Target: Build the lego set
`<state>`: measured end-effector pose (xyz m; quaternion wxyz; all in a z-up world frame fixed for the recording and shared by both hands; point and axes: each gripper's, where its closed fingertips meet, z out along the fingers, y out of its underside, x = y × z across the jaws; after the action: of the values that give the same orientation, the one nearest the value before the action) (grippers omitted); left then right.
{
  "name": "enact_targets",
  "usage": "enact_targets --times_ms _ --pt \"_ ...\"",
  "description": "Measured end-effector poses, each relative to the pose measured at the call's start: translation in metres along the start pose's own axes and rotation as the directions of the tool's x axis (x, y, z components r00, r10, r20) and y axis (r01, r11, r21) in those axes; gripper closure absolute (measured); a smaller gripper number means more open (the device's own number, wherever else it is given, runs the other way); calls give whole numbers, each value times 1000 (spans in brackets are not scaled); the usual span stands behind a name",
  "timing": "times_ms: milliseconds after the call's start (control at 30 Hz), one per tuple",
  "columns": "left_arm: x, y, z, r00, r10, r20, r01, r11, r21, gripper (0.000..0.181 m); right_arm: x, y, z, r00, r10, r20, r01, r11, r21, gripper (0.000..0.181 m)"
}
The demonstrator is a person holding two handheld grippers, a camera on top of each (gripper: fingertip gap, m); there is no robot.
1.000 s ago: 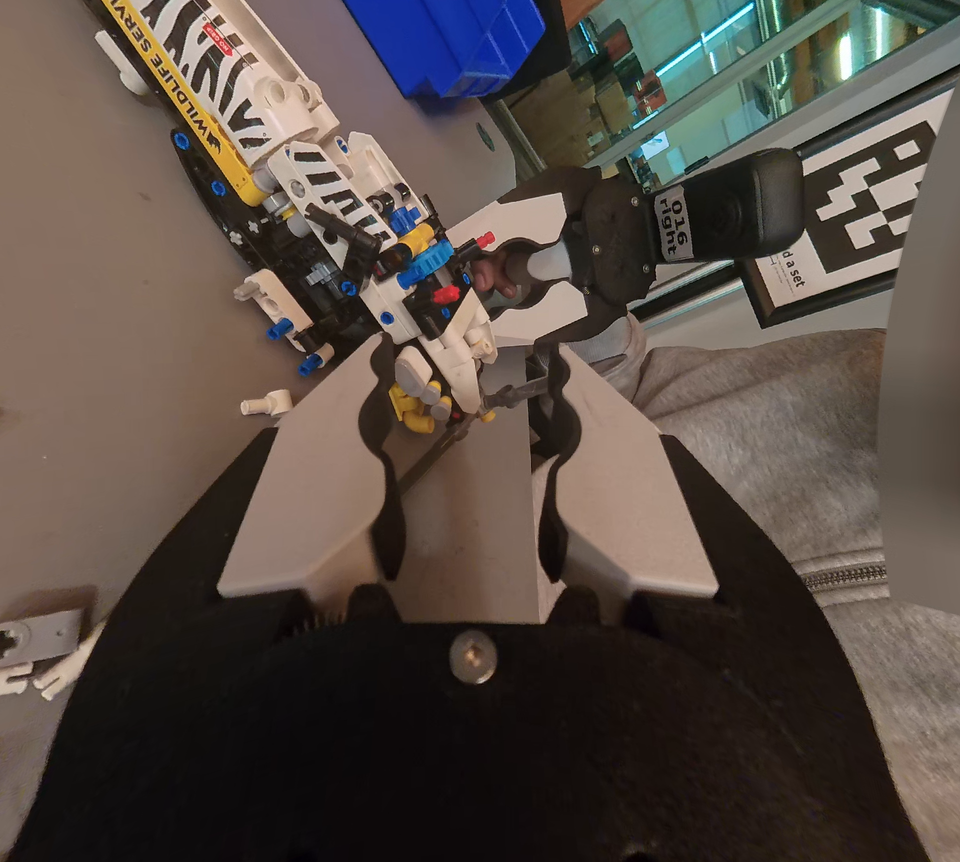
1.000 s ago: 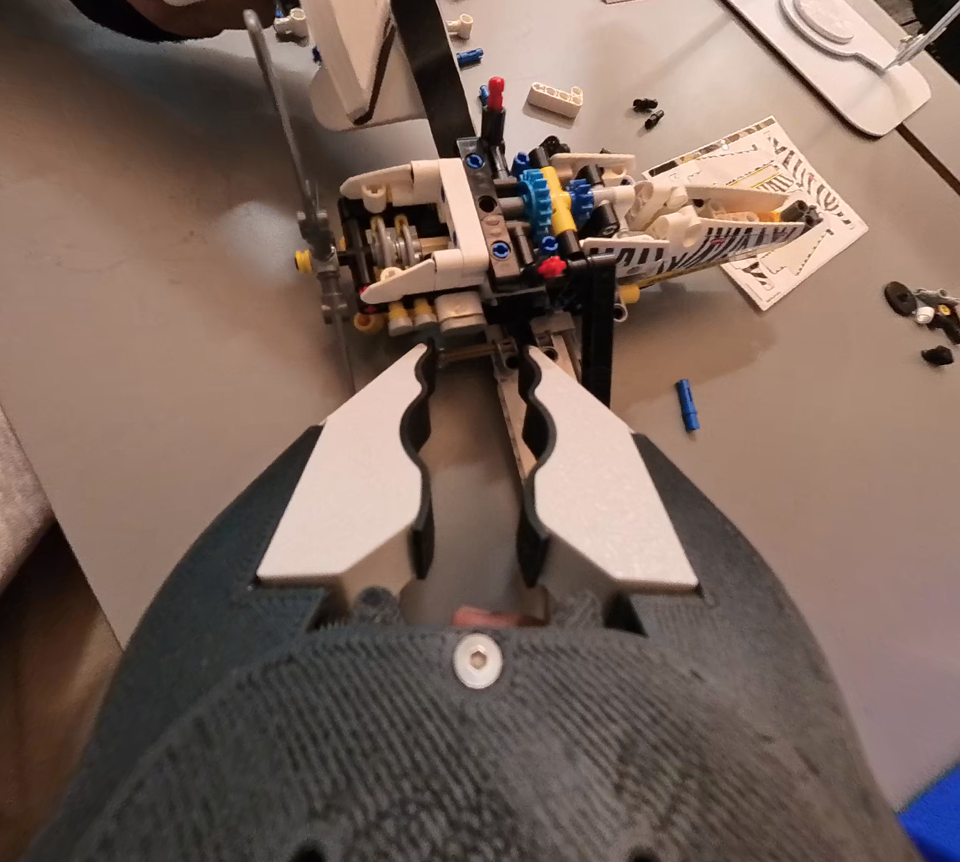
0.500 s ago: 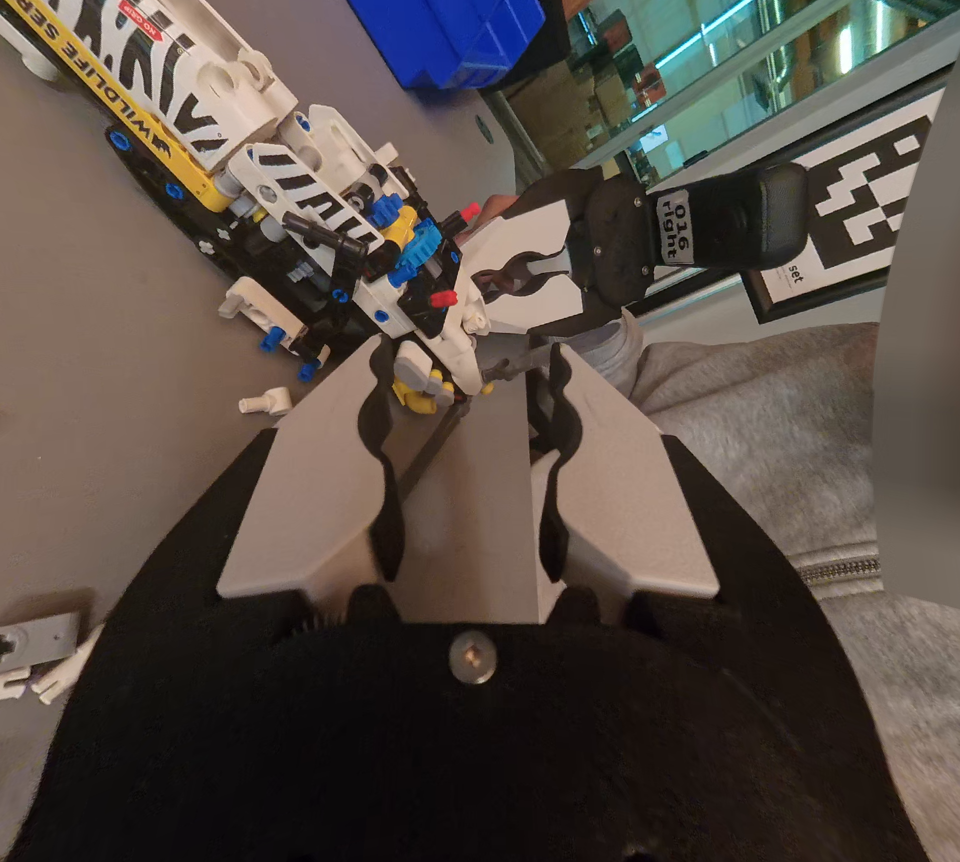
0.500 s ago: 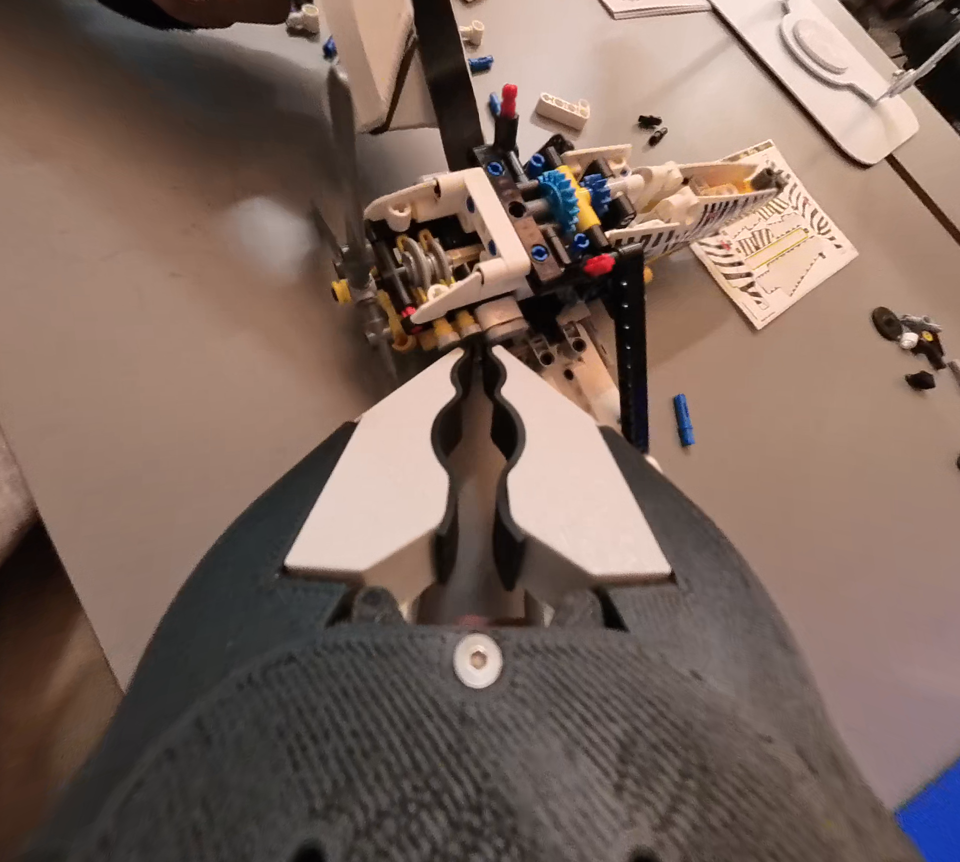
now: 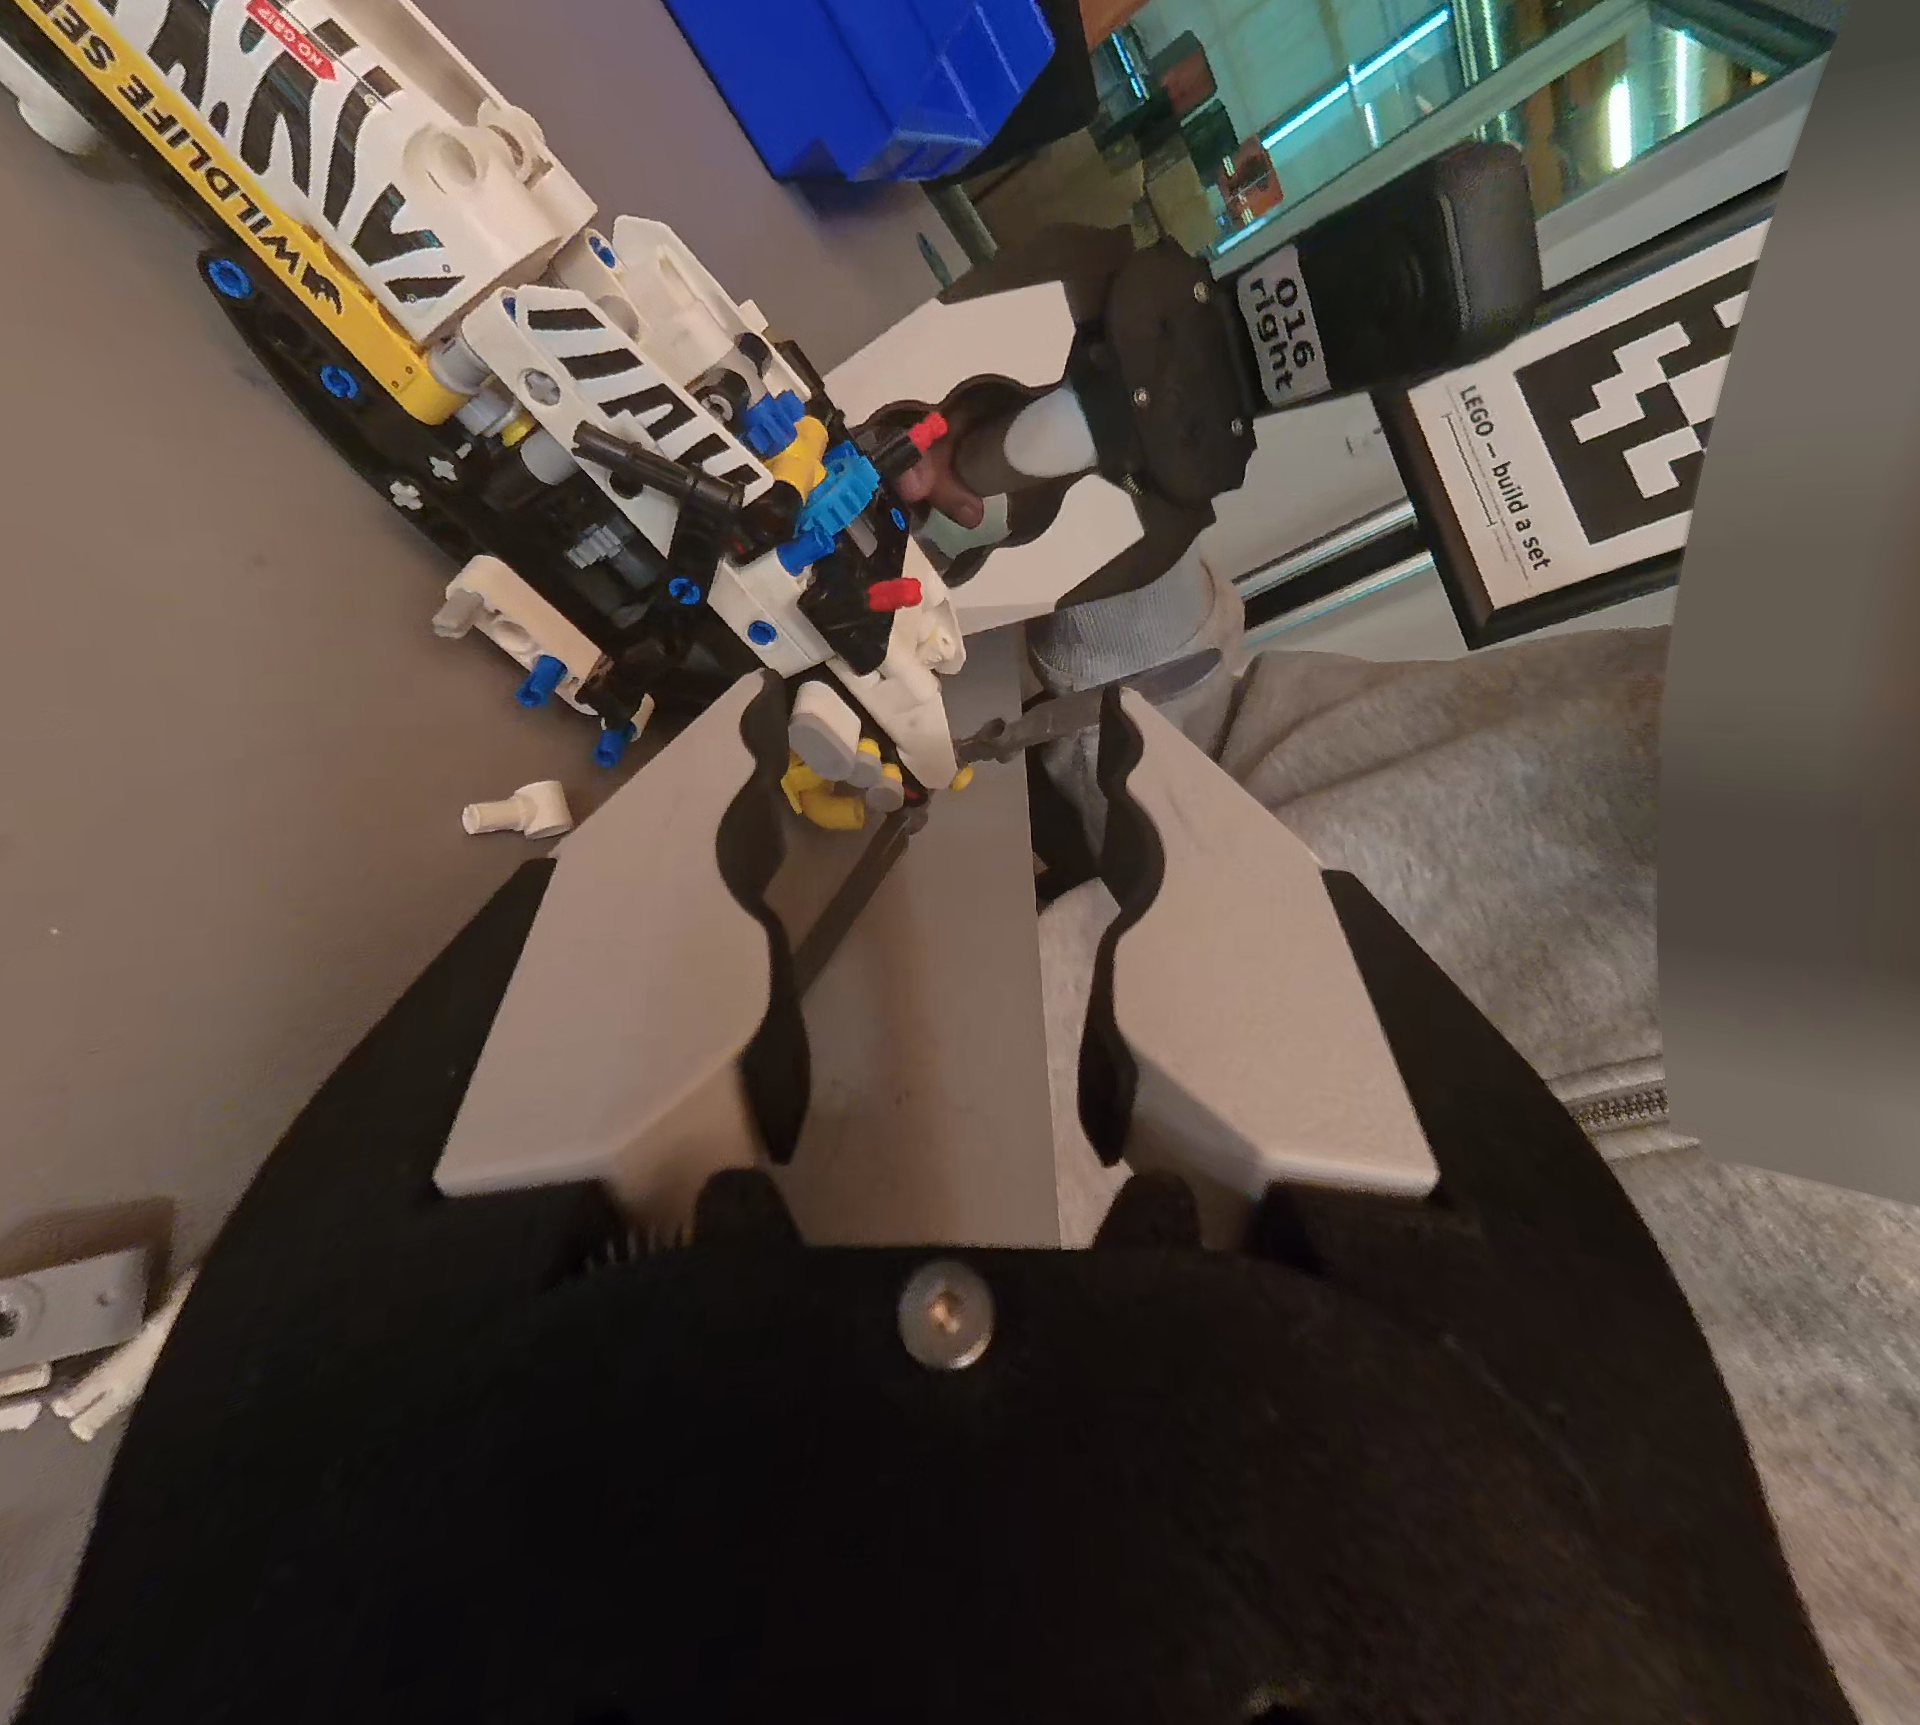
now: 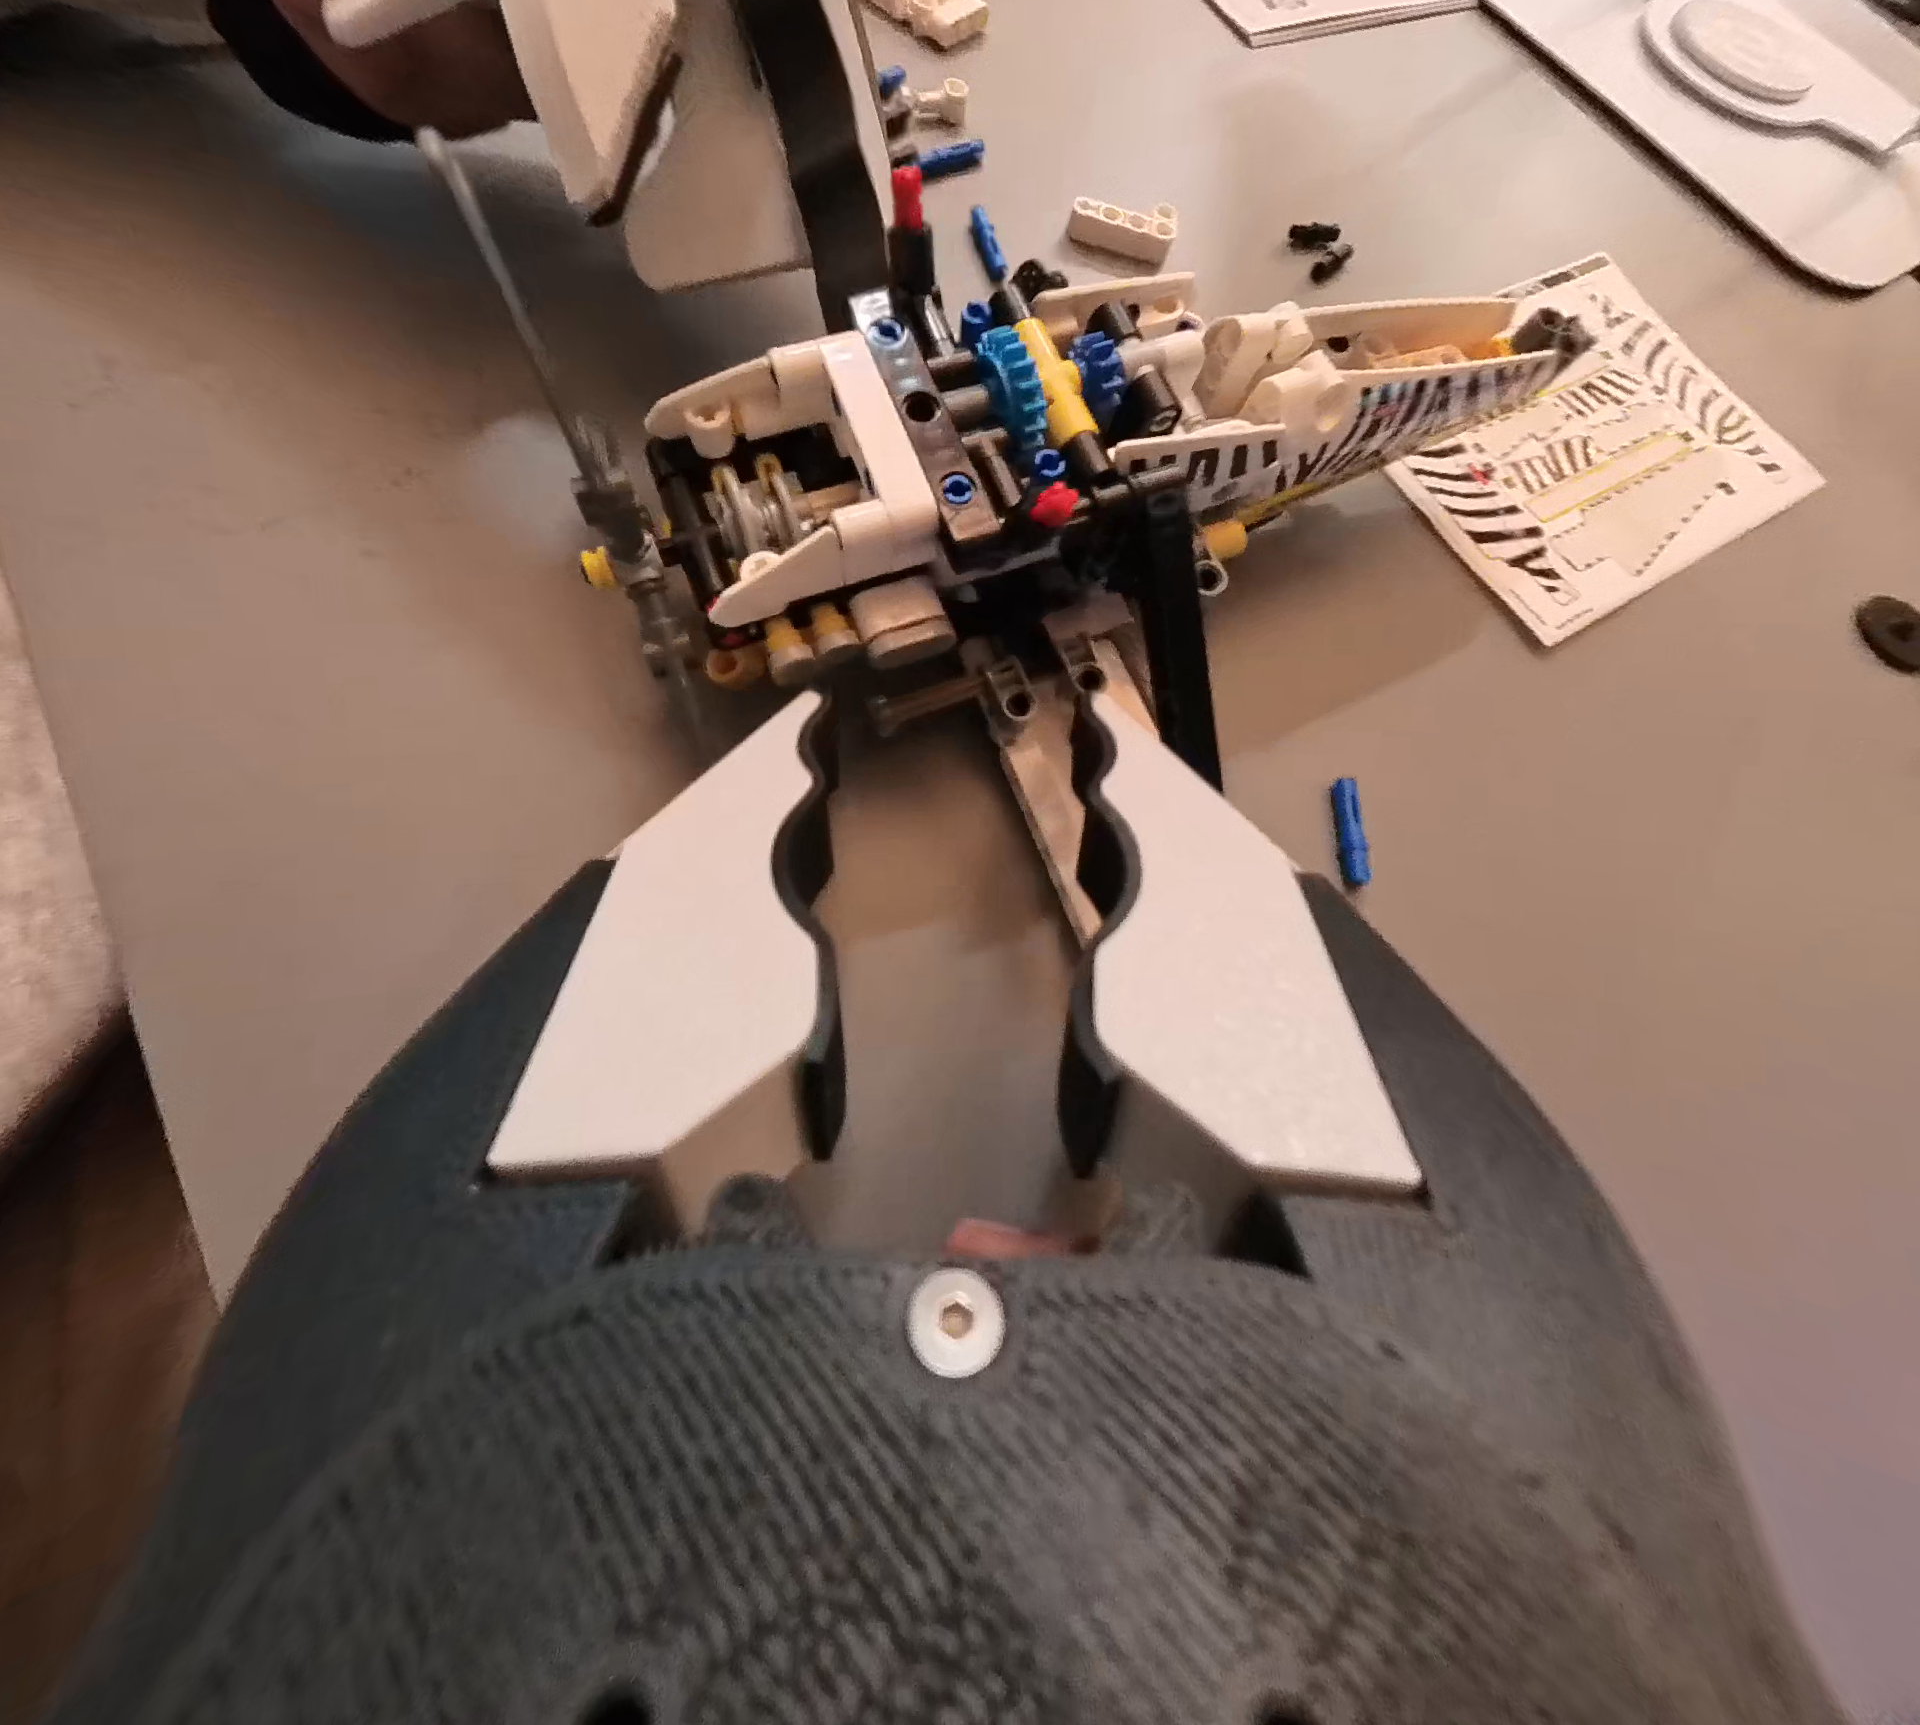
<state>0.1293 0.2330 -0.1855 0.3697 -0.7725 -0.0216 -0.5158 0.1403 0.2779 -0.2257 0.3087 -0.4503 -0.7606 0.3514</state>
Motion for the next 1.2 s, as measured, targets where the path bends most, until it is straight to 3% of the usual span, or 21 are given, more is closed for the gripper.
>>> enact_targets --times_ms 300,767,1200 --pt "-1 1 0 1000 -16 -22 16 1000 -3 124 -1 4 6 999 -22 49 24 999 -34 148" --pt "-2 1 1 1000 -19 -24 19 1000 -9 127 -2 7 5 990 -122 72 125 991 -44 149" --pt "-4 1 2 1000 -21 -17 21 1000 -8 129 -2 7 5 987 -125 103 128 991 -24 150"
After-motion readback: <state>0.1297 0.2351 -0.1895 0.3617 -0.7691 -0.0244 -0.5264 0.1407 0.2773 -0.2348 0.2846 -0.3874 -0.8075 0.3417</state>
